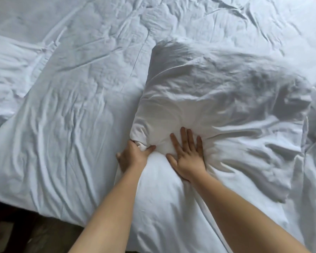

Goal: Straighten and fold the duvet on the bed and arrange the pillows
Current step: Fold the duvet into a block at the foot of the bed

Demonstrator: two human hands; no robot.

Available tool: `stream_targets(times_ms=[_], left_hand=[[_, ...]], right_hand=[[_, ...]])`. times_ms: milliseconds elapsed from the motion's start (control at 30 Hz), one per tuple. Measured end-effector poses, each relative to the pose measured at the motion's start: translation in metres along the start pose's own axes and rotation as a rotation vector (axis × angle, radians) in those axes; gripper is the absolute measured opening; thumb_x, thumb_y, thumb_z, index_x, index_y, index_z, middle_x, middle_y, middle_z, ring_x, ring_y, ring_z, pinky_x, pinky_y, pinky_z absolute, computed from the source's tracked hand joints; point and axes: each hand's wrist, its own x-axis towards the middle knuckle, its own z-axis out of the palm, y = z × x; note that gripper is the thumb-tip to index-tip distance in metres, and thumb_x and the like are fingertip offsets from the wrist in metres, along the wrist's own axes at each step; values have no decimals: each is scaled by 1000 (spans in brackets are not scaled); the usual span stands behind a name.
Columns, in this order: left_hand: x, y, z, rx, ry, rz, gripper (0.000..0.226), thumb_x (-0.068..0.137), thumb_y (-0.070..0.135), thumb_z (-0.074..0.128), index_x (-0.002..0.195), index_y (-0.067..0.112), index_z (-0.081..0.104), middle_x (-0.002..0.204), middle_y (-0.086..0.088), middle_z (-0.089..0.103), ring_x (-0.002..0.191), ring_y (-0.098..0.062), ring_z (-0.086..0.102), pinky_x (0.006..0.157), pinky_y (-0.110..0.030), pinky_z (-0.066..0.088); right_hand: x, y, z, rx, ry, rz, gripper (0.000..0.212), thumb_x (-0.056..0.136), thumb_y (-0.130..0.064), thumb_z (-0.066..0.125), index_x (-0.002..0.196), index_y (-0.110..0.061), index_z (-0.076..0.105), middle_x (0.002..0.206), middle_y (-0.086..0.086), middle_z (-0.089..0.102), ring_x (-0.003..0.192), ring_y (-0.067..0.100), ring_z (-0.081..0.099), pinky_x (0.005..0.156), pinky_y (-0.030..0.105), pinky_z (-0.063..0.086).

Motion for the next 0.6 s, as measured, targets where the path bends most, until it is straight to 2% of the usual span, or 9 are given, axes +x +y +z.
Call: stream_targets(times_ms=[67,233,333,467,600], left_hand=[[-19,11,-9,34,79,36,49,75,63,66,91,20,47,102,-5,69,101,-23,63,95,-36,27],[-78,45,-38,116,307,161,33,88,49,57,99,18,52,108,-5,69,102,-22,63,94,-35,25],[-129,77,-58,107,408,247,27,92,41,54,102,17,53,117,1,67,108,-19,62,93,-33,29],[-209,125,-67,71,508,321,23,94,35,53,107,16,53,120,4,66,110,-17,61,91,-35,29],[-289,179,-58,138,569,367,20,93,34,51,103,17,51,105,-6,71,99,-24,65,87,-36,30]], right_hand=[[-9,5,-18,26,-67,-11,77,77,-65,5,146,-37,-17,153,0,-28,145,21,-21,111,44,-23],[-41,22,-72,118,-81,-11,66,95,-53,31,151,-36,2,161,3,-4,147,24,-3,115,49,-8],[-71,45,-105,143,-28,9,63,95,-53,30,151,-37,5,160,0,7,146,25,7,115,52,-3],[-123,94,-144,260,-49,25,65,94,-54,31,151,-37,5,160,-1,8,145,27,13,114,56,5],[-173,150,-180,464,-76,4,66,96,-48,33,153,-28,5,158,7,15,143,27,24,113,44,23]])
